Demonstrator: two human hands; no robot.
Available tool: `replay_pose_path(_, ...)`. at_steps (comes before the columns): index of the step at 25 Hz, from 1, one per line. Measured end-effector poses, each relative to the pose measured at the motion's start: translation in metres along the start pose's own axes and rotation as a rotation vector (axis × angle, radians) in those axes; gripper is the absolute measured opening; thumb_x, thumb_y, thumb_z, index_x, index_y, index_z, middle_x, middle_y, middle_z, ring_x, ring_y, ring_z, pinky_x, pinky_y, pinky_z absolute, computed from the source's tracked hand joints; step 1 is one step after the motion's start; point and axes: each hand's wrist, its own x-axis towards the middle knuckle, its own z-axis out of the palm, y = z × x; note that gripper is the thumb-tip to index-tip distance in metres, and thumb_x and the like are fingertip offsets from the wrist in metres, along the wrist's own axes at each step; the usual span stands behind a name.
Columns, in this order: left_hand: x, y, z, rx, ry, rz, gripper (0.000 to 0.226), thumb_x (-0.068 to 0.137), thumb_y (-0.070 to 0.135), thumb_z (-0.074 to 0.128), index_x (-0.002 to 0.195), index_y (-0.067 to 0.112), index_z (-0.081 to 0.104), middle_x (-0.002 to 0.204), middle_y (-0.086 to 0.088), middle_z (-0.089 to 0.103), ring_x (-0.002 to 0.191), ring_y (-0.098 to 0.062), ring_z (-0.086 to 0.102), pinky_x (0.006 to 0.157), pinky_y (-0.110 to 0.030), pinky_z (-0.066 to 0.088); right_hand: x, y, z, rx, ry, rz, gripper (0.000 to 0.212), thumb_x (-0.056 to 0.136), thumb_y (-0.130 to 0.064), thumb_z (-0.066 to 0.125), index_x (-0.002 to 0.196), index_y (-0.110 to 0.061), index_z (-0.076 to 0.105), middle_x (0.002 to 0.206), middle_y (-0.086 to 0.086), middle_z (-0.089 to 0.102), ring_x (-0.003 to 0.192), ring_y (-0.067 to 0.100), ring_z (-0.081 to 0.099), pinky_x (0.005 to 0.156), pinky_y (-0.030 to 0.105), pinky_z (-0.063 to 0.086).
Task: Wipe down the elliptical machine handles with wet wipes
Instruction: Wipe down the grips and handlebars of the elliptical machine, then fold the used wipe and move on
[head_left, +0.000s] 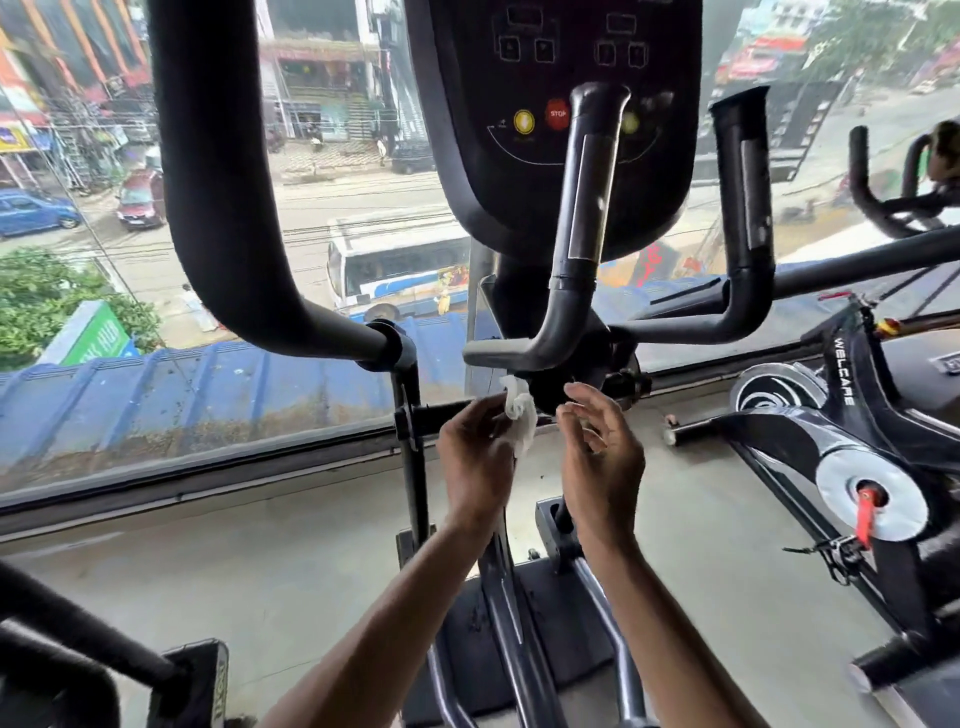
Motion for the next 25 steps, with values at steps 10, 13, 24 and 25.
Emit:
replay_pose_path(10,-0.055,-0.041,0.010,0.159,-0.598,-0.267,0.042,0.092,0.010,0.076,0.128,0.028,0.065,0.096,-0.004,0.072,0.078,-0.009,0.067,0.066,-0.024,0.053,-0.059,0.033,-0.092,-0.191,-0.068,0.191,0.022,0.093,-0.032,0.078,0.115,-0.030,0.077,0.103,-0.011,0.078,0.090,0.007,0.073,0.074,0.037,0.064)
replay_pose_path(13,-0.078,-0.053,0.022,0.187,-0.832,-0.321,0.034,0.093,0.011,0.075,0.121,0.029,0.069,0.103,-0.008,0.073,0.092,-0.026,0.074,0.078,-0.044,0.063,-0.089,0.037,-0.130,-0.265,0.068,0.246,0.020,0.091,-0.031,0.080,0.107,-0.020,0.080,0.102,-0.007,0.078,0.087,0.009,0.073,0.078,0.040,0.063)
replay_pose_path(24,-0.290,-0.053,0.044,0.246,-1.642,-0.474,0.027,0.095,0.006,0.071,0.121,0.005,0.068,0.106,-0.018,0.073,0.079,-0.015,0.075,0.065,-0.029,0.061,-0.342,-0.006,-0.248,-0.313,0.866,0.416,0.023,0.090,-0.051,0.072,0.090,-0.029,0.079,0.088,-0.008,0.080,0.087,0.014,0.077,0.079,0.047,0.061)
replay_pose_path(25,-0.321,-0.048,0.045,0.252,-1.730,-0.460,0.025,0.095,0.006,0.071,0.120,0.004,0.069,0.104,-0.017,0.075,0.079,-0.014,0.075,0.064,-0.028,0.060,-0.368,-0.017,-0.259,-0.312,0.966,0.423,0.024,0.088,-0.054,0.071,0.086,-0.030,0.077,0.085,-0.007,0.080,0.084,0.014,0.077,0.077,0.043,0.061)
